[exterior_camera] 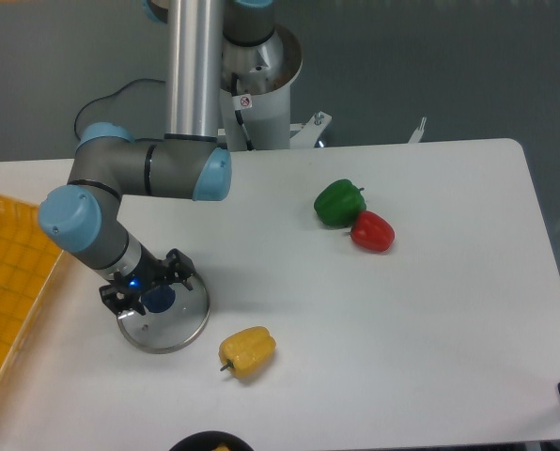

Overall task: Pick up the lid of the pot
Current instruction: 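Close the gripper on the blue knob and adjust the grip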

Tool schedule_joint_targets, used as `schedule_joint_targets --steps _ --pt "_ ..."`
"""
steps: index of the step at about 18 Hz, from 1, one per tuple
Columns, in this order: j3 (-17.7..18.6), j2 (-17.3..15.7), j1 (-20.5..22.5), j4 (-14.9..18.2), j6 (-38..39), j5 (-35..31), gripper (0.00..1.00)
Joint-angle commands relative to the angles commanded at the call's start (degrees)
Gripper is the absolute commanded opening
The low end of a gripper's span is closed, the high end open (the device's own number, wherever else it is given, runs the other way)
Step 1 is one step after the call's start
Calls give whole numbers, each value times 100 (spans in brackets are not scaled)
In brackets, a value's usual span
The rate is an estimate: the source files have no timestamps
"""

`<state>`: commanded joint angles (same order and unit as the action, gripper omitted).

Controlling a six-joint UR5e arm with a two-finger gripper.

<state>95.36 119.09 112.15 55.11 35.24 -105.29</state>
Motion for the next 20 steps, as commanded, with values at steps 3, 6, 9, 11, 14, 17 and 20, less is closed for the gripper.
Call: schedule_joint_targets --steps 3,6,9,11,14,17,20 --pt "-53 17 -18 0 18 53 100" --pt "-88 79 -27 -61 149 97 100" --pt "-88 149 -35 -123 150 114 100" --pt "-97 202 -53 -123 150 141 100" --pt "-97 272 -79 -114 150 132 100" --pt "-62 263 -141 -114 149 132 100" --pt "-35 229 -150 -114 150 141 100"
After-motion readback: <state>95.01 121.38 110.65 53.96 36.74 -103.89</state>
